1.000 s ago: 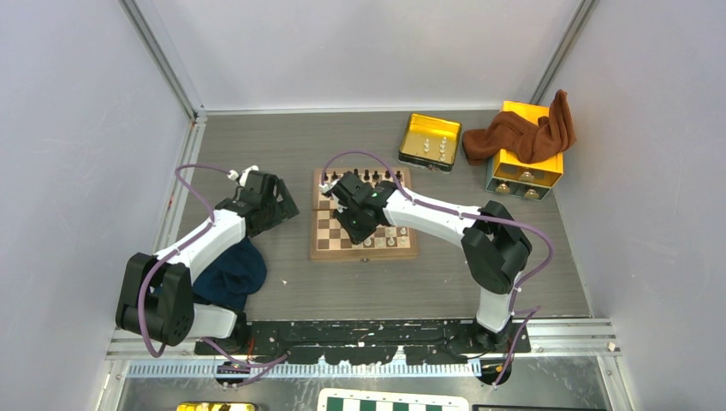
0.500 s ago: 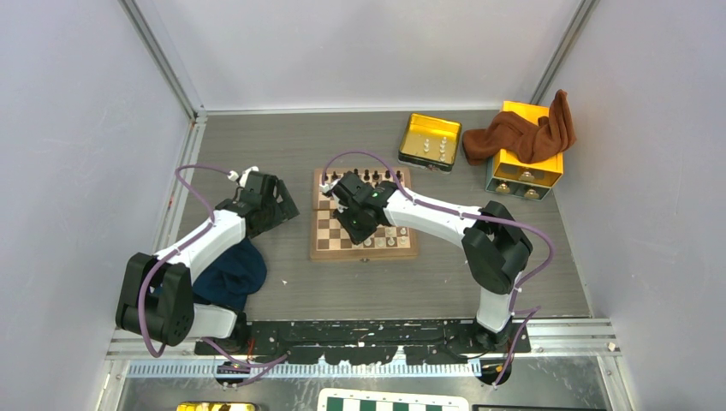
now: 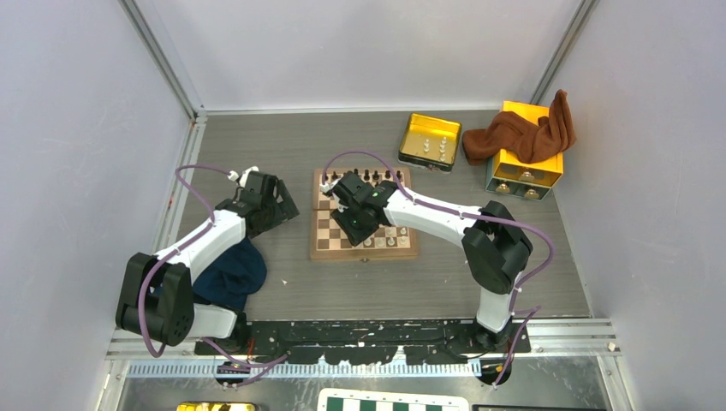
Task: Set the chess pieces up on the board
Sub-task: Move the chess piece to the chessboard, then pick up the chess piece from the chessboard.
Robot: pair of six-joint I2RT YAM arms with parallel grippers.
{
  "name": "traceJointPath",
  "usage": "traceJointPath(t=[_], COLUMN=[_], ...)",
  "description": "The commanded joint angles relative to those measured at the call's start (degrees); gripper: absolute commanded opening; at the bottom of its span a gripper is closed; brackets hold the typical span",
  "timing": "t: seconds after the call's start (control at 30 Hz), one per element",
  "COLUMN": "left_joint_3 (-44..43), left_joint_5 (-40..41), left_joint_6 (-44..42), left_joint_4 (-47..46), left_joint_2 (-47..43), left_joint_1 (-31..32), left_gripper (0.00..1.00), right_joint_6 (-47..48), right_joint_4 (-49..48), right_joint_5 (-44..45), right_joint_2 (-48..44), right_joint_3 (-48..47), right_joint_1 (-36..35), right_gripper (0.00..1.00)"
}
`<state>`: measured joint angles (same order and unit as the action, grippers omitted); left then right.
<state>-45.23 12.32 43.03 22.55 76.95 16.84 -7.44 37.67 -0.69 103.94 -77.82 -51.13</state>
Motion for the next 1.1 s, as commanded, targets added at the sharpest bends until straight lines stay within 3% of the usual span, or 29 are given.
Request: traceJointPath(t=[0.0,0.5,1.07], left_joint_3=[-0.64,-1.52,-1.52], left_joint_5=[-0.01,0.09,-0.36], left_joint_6=[0.04,-0.22,-0.31], left_joint_4=[-1.8,-1.87,-2.05], left_joint_2=[-0.86,-0.08,0.22], left_joint_1=[-0.32,-0.32,-0.32], left_gripper=[0.98,0.98,0.98], right_joint_6=[0.73,1.0,0.41], right_joint_4=[-0.52,0.77,0.1], right_joint_5=[0.26,1.98,3.68], right_joint_2=[-2.56,-2.78,5.39], right_joint_3=[-2.65,-9.28,-15.07], right_joint_1=[0.32,1.06,9.04], right_gripper=[0.38,0.38,0.38])
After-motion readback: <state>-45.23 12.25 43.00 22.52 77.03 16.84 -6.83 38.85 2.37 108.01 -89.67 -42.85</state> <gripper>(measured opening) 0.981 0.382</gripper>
